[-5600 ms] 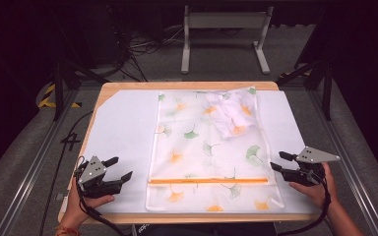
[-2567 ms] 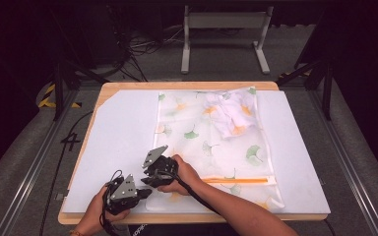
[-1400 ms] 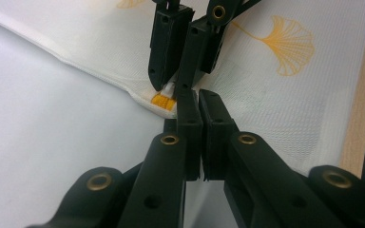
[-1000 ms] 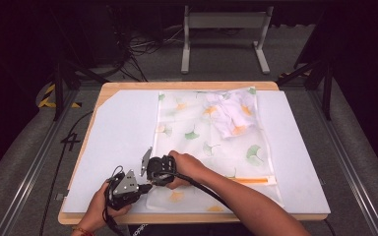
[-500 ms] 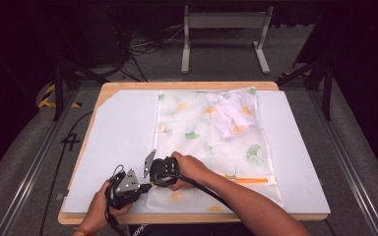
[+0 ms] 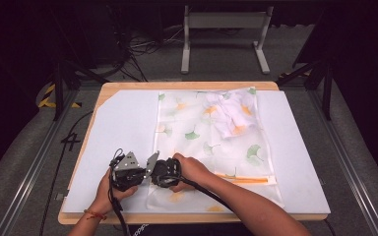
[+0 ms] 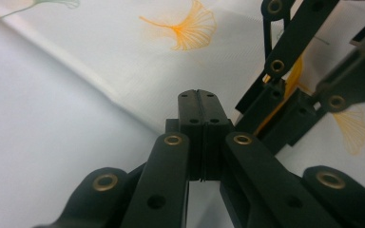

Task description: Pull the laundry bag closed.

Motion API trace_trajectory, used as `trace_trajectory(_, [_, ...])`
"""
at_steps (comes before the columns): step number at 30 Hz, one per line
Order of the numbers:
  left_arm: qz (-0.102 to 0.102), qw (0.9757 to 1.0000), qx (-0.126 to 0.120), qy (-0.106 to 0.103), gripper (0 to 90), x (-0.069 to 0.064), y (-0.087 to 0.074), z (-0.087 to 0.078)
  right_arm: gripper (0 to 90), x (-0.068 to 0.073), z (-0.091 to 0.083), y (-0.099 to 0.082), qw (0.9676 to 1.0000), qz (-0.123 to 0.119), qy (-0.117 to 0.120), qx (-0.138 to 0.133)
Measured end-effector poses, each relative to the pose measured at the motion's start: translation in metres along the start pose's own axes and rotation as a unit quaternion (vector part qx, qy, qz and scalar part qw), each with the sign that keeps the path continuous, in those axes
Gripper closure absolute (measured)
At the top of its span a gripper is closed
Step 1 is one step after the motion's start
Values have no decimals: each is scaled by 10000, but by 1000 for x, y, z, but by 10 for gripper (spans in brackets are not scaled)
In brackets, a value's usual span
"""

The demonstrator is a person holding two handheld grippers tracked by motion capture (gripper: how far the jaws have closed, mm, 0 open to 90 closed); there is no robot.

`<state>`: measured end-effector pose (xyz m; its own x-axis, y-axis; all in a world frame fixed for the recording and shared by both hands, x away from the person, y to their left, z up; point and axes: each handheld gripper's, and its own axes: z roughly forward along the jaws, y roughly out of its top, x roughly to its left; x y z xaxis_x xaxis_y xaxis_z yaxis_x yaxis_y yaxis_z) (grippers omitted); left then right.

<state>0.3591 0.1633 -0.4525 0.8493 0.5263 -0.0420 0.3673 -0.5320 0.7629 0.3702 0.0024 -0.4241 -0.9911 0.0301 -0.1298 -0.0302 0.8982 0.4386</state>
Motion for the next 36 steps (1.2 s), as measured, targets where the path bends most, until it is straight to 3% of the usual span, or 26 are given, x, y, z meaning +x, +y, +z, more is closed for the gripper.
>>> trace_trajectory(2, [-42, 10000, 14, 32, 900, -2, 1, 4, 843, 1, 0, 0, 10000, 67, 3, 27])
trace_trajectory(3, [-72, 9999, 96, -30, 900, 0, 1, 7, 843, -2, 1, -1, 9999, -86, 16, -76])
trace_trajectory(4, [-39, 9998, 205, 55, 900, 2, 2, 7, 844, -2, 1, -1, 10000, 36, 60, -66])
trace_trajectory(5, [-179, 9997, 118, 71, 900, 1, 1, 8, 844, -3, 0, -2, 9999, 47, 70, -91])
trace_trajectory(10, [-199, 9996, 185, -27, 900, 5, 0, 7, 844, -3, 1, -3, 9998, 18, -18, -177])
trace_trajectory(11, [-191, 9996, 192, -49, 900, 6, 0, 7, 844, -2, 0, -4, 9999, 97, 14, -141])
trace_trajectory(12, [-163, 9996, 205, -40, 900, 5, 0, 7, 844, -3, 1, -4, 9998, 29, -4, -172])
trace_trajectory(13, [-123, 9997, 208, -28, 900, 5, 0, 7, 845, 1, -1, -4, 9996, 263, 42, -20])
trace_trajectory(17, [12, 9998, 222, -7, 900, 4, 0, 7, 844, -1, -2, -5, 9999, 117, 9, -53])
trace_trajectory(29, [166, 9996, 242, -54, 900, 5, -1, 3, 844, -1, -4, -6, 9999, 159, -19, 45])
trace_trajectory(33, [-110, 9993, 33, -359, 900, 0, -9, -5, 844, -1, -3, -6, 9999, 165, -16, -20])
trace_trajectory(36, [-135, 9992, 41, -378, 900, -3, -11, -8, 844, -1, -2, -7, 9998, 194, -25, -89])
